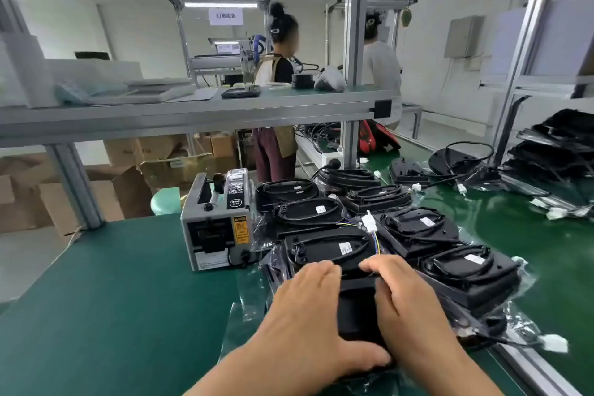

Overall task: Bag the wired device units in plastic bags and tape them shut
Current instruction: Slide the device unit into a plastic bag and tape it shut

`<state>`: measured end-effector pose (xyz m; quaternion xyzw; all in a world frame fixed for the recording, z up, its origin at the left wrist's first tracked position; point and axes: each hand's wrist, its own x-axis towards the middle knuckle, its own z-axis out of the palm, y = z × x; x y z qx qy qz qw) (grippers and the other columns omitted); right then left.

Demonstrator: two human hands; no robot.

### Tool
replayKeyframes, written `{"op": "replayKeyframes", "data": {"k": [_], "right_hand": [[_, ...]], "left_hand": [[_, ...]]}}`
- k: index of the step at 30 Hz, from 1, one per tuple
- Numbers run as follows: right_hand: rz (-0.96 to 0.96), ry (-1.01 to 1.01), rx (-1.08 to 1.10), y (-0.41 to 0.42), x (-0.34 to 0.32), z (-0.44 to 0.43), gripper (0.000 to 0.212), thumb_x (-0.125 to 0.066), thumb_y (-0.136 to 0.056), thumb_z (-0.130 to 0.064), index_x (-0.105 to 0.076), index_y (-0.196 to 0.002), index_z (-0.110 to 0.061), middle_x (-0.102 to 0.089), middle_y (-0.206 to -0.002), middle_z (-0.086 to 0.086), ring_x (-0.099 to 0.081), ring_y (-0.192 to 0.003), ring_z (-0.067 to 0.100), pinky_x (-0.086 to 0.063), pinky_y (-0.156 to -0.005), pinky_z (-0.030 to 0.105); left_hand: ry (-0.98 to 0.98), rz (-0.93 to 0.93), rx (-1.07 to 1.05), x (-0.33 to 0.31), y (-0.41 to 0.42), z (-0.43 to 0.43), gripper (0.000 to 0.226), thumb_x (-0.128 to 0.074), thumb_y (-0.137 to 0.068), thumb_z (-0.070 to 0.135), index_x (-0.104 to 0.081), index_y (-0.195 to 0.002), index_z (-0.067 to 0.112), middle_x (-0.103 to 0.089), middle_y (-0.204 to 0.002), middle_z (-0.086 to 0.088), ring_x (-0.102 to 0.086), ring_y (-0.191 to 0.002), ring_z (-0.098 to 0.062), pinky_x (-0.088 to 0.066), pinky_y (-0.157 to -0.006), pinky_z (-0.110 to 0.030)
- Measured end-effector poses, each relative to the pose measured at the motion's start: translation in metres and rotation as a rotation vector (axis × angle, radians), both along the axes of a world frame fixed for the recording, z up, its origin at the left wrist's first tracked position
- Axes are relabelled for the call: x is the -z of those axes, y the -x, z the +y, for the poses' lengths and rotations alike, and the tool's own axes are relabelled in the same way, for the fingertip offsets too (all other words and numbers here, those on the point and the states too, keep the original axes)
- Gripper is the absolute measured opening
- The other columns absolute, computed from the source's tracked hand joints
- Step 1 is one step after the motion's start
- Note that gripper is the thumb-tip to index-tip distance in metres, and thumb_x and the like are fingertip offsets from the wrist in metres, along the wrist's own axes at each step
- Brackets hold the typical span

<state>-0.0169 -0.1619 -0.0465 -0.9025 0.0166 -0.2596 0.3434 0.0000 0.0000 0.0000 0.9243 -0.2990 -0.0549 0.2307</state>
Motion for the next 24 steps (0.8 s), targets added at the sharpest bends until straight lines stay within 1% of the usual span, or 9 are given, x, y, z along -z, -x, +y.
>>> {"op": "replayKeyframes", "data": {"k": [1,3,5,9,12,15,17,20,24], "right_hand": [[-0.002,-0.039,0.012,-0.005,0.003,-0.001,0.033,-0.05,-0.092,0.008,-0.068,-0.108,-0.014,-0.061,-0.107,-0.011,-0.057,-0.106,0.01,-0.034,-0.089,0.007],[0.016,-0.127,0.038,-0.009,0.005,0.0,0.035,-0.05,-0.091,0.008,-0.069,-0.101,-0.02,-0.064,-0.101,-0.012,-0.059,-0.1,0.009,-0.033,-0.083,0.001],[0.036,-0.259,0.044,-0.01,0.007,0.002,0.039,-0.051,-0.093,0.005,-0.067,-0.093,-0.03,-0.068,-0.099,-0.015,-0.063,-0.098,0.005,-0.037,-0.078,0.0],[0.039,-0.39,0.091,-0.008,0.014,0.006,0.044,-0.053,-0.094,0.002,-0.063,-0.088,-0.041,-0.07,-0.098,-0.013,-0.061,-0.096,-0.005,-0.04,-0.076,0.005],[0.049,-0.355,0.102,-0.007,0.015,0.009,0.045,-0.051,-0.092,0.006,-0.062,-0.093,-0.037,-0.068,-0.103,-0.012,-0.061,-0.1,0.005,-0.038,-0.081,0.014],[0.034,-0.311,0.112,-0.007,0.014,0.01,0.047,-0.049,-0.09,0.012,-0.061,-0.098,-0.033,-0.067,-0.105,-0.008,-0.059,-0.102,0.009,-0.038,-0.087,0.022],[0.036,-0.311,0.11,-0.007,0.012,0.012,0.05,-0.048,-0.09,0.011,-0.061,-0.098,-0.036,-0.067,-0.105,-0.011,-0.059,-0.101,0.001,-0.038,-0.087,0.019],[0.083,-0.32,0.099,-0.008,0.009,0.013,0.044,-0.048,-0.092,0.007,-0.065,-0.102,-0.033,-0.067,-0.106,-0.013,-0.055,-0.101,-0.009,-0.037,-0.082,0.006],[0.14,-0.281,0.082,-0.011,0.002,0.013,0.036,-0.048,-0.094,0.003,-0.068,-0.11,-0.022,-0.067,-0.108,-0.01,-0.055,-0.099,-0.006,-0.034,-0.079,-0.003]], "left_hand": [[-0.079,-0.019,0.04,-0.001,-0.005,-0.01,0.101,-0.069,-0.065,0.075,-0.03,-0.142,0.024,-0.03,-0.141,0.016,-0.022,-0.13,-0.005,-0.022,-0.113,-0.029],[-0.267,-0.052,0.075,0.003,-0.013,-0.029,0.114,-0.076,-0.066,0.069,-0.022,-0.15,0.014,-0.027,-0.15,0.005,-0.019,-0.143,-0.017,-0.015,-0.121,-0.045],[-0.399,-0.041,0.085,0.001,-0.018,-0.044,0.121,-0.079,-0.071,0.059,-0.008,-0.156,0.009,-0.016,-0.159,-0.002,-0.007,-0.15,-0.022,-0.004,-0.123,-0.052],[-0.491,-0.033,0.135,0.009,-0.027,-0.053,0.129,-0.081,-0.07,0.057,0.0,-0.157,0.008,-0.01,-0.162,-0.007,-0.001,-0.152,-0.027,0.002,-0.121,-0.059],[-0.517,0.011,0.1,0.019,-0.033,-0.055,0.124,-0.082,-0.075,0.047,0.004,-0.158,0.011,-0.005,-0.164,-0.007,0.003,-0.153,-0.027,0.006,-0.12,-0.06],[-0.497,0.011,0.05,0.031,-0.042,-0.054,0.1,-0.067,-0.091,0.039,0.003,-0.159,0.017,-0.008,-0.164,-0.012,-0.001,-0.153,-0.03,0.008,-0.119,-0.06],[-0.485,-0.01,0.041,0.035,-0.042,-0.052,0.102,-0.071,-0.087,0.043,-0.001,-0.158,0.023,-0.022,-0.157,-0.014,-0.015,-0.148,-0.032,0.007,-0.118,-0.061],[-0.483,-0.019,0.083,0.034,-0.041,-0.049,0.125,-0.086,-0.066,0.051,-0.003,-0.156,0.023,-0.031,-0.145,-0.013,-0.027,-0.14,-0.034,-0.002,-0.118,-0.06],[-0.405,-0.066,0.11,0.033,-0.038,-0.041,0.125,-0.087,-0.06,0.056,-0.011,-0.154,0.021,-0.036,-0.139,-0.011,-0.033,-0.133,-0.033,-0.016,-0.116,-0.058]]}}
